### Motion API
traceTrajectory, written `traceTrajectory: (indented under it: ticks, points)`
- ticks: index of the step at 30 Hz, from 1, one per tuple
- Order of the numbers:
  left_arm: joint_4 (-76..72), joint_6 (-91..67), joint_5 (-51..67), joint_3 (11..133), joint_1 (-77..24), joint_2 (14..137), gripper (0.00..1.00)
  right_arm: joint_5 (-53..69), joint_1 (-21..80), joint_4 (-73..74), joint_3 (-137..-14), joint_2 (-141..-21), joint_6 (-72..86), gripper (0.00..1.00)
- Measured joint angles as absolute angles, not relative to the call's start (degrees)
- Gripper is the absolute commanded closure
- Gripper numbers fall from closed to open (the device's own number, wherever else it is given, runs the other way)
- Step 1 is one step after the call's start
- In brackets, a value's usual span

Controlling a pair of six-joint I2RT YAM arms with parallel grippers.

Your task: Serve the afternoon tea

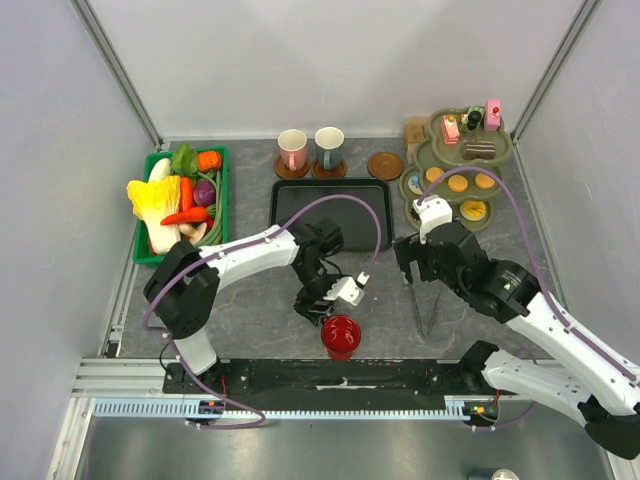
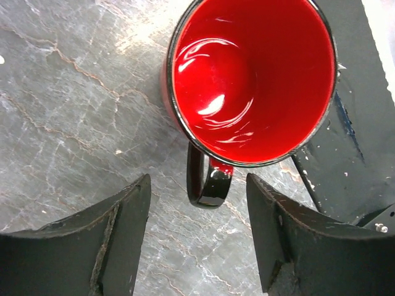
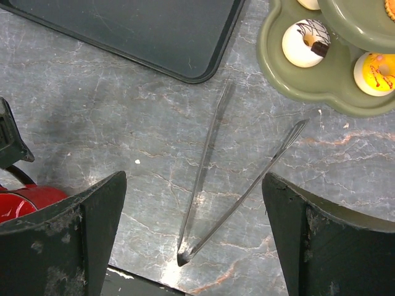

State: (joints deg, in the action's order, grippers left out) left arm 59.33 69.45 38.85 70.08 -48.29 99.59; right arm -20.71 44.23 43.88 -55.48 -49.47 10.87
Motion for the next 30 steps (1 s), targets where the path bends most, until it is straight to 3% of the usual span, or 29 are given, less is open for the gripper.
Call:
traceTrajectory:
  ticks: [18, 27, 30]
  points:
    - [56.9, 69.5, 40.1, 67.3, -48.7, 99.6, 0.48, -23.6, 44.2, 44.7, -55.6, -47.4, 10.9, 0.02]
    - [56.7, 69.5, 41.0, 67.3, -49.6, 100.7, 0.5, -24.2, 44.2, 45.1, -56.4, -46.8, 10.9, 0.02]
    - [56.6, 69.5, 41.1, 67.3, -49.6, 101.0, 0.56, -24.5, 44.2, 45.1, -56.4, -46.3, 10.9, 0.02]
